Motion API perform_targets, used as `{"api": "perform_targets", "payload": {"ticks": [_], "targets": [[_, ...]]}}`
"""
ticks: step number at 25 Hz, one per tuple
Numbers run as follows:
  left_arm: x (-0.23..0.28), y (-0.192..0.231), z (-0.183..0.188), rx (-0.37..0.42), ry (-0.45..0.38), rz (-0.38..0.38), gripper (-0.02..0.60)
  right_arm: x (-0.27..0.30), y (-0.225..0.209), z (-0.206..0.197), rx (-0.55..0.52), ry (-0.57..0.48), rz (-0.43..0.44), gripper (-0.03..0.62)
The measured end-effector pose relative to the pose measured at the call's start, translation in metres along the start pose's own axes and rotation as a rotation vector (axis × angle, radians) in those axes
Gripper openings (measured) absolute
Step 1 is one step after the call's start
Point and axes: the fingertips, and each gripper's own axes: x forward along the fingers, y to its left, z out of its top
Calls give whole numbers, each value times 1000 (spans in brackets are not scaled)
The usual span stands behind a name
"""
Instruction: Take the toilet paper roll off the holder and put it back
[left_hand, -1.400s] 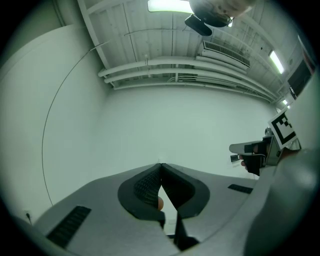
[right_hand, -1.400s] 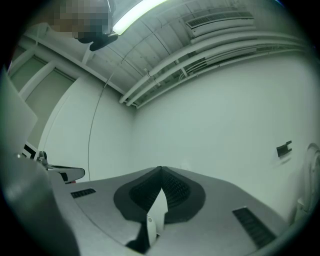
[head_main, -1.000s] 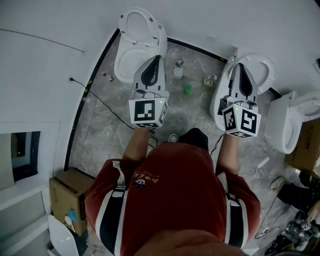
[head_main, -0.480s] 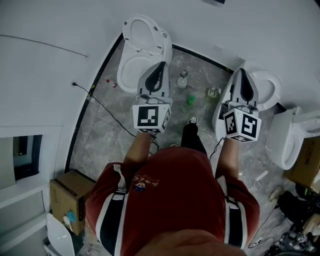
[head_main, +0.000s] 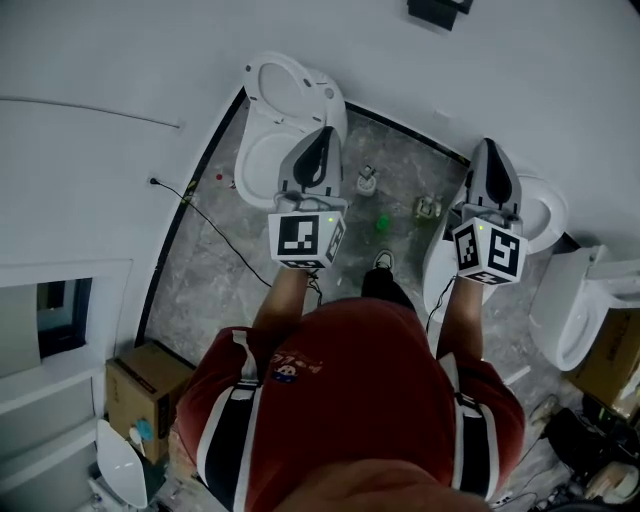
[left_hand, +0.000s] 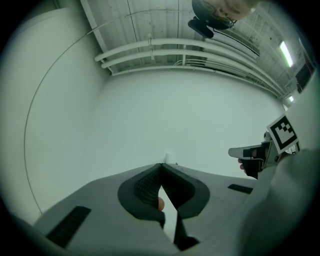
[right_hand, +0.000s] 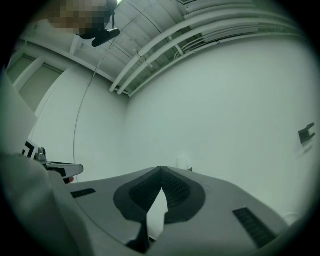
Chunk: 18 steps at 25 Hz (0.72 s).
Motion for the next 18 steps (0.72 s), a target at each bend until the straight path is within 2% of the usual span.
{"api": "perform_targets", "payload": {"ticks": [7,13,18], "targets": [[71,-21,-8,12,8,10,18,53,-51,-8,35,-1,19,8],[113,-31,-9,19,4,20,18,85,-81,-10,49,-6,24,8],[157,-23,-35,20,12,22,18,125,-101,-36,56,3,22,8]]}}
